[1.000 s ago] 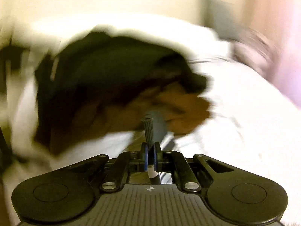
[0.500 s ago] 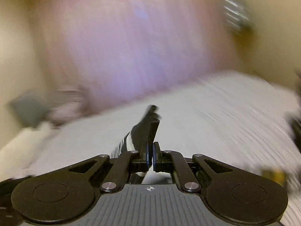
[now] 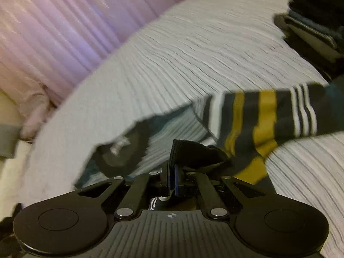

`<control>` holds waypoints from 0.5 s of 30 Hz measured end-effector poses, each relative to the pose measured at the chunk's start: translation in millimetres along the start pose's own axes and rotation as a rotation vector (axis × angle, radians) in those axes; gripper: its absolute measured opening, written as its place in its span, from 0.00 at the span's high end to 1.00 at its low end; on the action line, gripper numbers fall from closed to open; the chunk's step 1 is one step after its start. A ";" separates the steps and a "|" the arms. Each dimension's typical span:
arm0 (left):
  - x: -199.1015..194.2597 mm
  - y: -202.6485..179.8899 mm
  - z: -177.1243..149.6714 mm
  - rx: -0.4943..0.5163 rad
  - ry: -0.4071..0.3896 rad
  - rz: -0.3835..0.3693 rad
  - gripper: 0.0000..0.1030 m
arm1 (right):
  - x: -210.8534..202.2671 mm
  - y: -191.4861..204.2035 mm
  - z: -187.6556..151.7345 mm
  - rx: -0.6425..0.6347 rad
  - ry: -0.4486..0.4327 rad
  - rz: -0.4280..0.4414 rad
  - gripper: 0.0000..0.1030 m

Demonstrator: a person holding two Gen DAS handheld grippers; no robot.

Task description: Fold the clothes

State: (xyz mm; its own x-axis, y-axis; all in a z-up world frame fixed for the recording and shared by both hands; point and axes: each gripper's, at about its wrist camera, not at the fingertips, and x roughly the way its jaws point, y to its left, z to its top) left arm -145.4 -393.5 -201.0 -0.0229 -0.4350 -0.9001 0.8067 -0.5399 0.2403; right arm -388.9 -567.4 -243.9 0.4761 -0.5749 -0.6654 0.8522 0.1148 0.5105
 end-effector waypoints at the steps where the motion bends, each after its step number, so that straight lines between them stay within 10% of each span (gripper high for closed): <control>1: 1.6 -0.1 2.7 0.005 -0.003 -0.005 0.11 | -4.7 1.6 -0.5 -0.021 -0.013 0.015 0.98; 10: 16.1 5.7 5.7 0.023 0.036 -0.014 0.11 | -2.5 -51.8 -33.4 0.117 0.140 -0.251 0.97; 15: 28.5 41.5 -5.2 -0.021 0.037 -0.017 0.16 | -16.6 -18.2 -42.6 0.044 0.151 -0.202 0.97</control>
State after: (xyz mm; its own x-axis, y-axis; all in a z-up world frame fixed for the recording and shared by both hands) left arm -109.5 -424.6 -218.5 -0.0154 -0.3990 -0.9168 0.8184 -0.5318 0.2177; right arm -403.1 -525.5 -265.3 0.3273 -0.4549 -0.8282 0.9246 -0.0268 0.3800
